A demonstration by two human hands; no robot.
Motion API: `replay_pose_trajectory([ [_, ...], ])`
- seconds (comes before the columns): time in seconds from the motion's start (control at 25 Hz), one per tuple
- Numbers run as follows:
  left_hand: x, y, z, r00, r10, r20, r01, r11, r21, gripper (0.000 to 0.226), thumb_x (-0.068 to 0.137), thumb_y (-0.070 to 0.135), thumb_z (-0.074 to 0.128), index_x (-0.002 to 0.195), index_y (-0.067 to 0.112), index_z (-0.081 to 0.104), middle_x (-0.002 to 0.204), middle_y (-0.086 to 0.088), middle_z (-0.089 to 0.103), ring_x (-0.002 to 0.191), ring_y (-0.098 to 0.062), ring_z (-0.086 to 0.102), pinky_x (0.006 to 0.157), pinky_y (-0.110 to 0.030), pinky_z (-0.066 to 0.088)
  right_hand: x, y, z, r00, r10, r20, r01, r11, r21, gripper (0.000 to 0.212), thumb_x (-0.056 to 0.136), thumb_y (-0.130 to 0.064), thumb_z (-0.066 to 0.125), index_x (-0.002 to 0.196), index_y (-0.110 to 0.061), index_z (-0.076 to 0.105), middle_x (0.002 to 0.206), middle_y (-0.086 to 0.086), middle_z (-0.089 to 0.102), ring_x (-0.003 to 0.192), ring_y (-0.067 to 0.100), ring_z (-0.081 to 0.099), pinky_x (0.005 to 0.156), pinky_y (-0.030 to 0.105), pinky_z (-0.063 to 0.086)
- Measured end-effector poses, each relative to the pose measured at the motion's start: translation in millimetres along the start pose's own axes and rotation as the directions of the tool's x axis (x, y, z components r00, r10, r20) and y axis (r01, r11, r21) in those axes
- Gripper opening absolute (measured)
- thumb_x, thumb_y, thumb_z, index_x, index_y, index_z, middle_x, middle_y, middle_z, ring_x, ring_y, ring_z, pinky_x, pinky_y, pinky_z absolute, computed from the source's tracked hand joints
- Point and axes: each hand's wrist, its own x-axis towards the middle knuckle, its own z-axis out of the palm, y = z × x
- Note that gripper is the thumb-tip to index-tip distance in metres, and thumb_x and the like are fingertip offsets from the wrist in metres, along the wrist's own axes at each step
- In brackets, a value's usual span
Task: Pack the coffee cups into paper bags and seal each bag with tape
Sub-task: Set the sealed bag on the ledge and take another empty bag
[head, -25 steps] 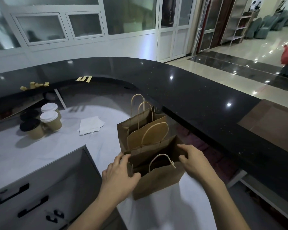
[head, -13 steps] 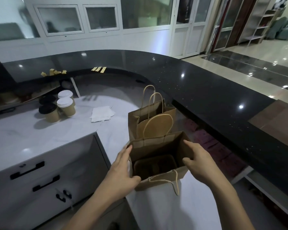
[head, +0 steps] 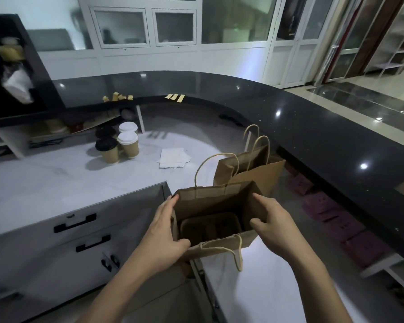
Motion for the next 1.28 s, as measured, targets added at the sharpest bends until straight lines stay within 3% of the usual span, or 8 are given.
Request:
replay_pose_trajectory([
  [0.16,-2,-27,-43,0.997,-0.051,-0.054,0.049,0.998,-0.045,0.102,0.082,0.013,0.068,0.155,0.048,0.007,0.162,0.027,0.002,0.149,-0.009,0.018,0.113,-0.029,0.031,8,-48,32,0.998,-0.059,0.009,0.059,0.998,-0.009,0.063,0.091,-0.007,0.058,0.15,-0.027,0.045,0.13,-0.009,0.046,0.109,0.006,0.042,0.08,0.014,0.037],
  [0.24,-3,-40,-64,0.995,-0.061,-0.076,0.057,0.997,-0.049,0.102,0.082,0.013,0.068,0.155,0.049,0.007,0.162,0.027,0.002,0.149,-0.011,0.021,0.112,-0.031,0.034,14,-71,48,0.997,-0.071,0.009,0.071,0.997,-0.018,0.066,0.09,-0.007,0.06,0.152,-0.025,0.044,0.135,-0.006,0.049,0.114,0.008,0.045,0.084,0.012,0.035],
  [0.32,-3,-55,-88,0.993,-0.062,-0.102,0.056,0.997,-0.057,0.102,0.082,0.013,0.069,0.155,0.049,0.007,0.162,0.025,0.003,0.149,-0.012,0.022,0.113,-0.032,0.035,20,-95,64,0.997,-0.081,0.019,0.081,0.996,-0.024,0.067,0.091,-0.008,0.061,0.153,-0.023,0.042,0.144,-0.002,0.049,0.119,0.01,0.047,0.092,0.017,0.035],
  [0.48,-4,-89,-137,0.987,-0.086,-0.138,0.074,0.993,-0.094,0.102,0.082,0.012,0.069,0.155,0.049,0.007,0.164,0.022,0.005,0.149,-0.014,0.021,0.113,-0.035,0.035,33,-140,104,0.994,-0.1,0.042,0.102,0.994,-0.039,0.068,0.092,-0.01,0.061,0.155,-0.024,0.039,0.143,-0.003,0.05,0.115,0.009,0.049,0.088,0.021,0.039],
  [0.84,-20,-159,-225,0.972,-0.117,-0.205,0.094,0.988,-0.119,0.1,0.083,0.01,0.068,0.155,0.047,0.009,0.159,0.027,0.008,0.147,-0.012,0.025,0.112,-0.039,0.041,52,-221,189,0.98,-0.151,0.129,0.164,0.982,-0.095,0.07,0.093,-0.015,0.061,0.157,-0.022,0.035,0.149,0.001,0.046,0.127,0.02,0.05,0.095,0.025,0.039],
  [1.08,-35,-210,-274,0.948,-0.164,-0.273,0.137,0.984,-0.114,0.102,0.083,0.014,0.073,0.157,0.044,0.008,0.159,0.027,0.008,0.144,-0.011,0.027,0.1,-0.022,0.035,62,-274,247,0.959,-0.215,0.183,0.235,0.967,-0.095,0.07,0.094,-0.015,0.062,0.158,-0.022,0.034,0.156,0.0,0.041,0.137,0.019,0.044,0.106,0.028,0.038],
  [1.28,-41,-237,-309,0.91,-0.227,-0.346,0.186,0.971,-0.147,0.1,0.085,0.014,0.071,0.157,0.042,0.008,0.16,0.023,0.011,0.144,-0.012,0.027,0.107,-0.027,0.034,79,-315,282,0.925,-0.269,0.269,0.307,0.945,-0.11,0.07,0.096,-0.015,0.06,0.158,-0.025,0.031,0.155,-0.001,0.04,0.136,0.017,0.044,0.1,0.025,0.037],
])
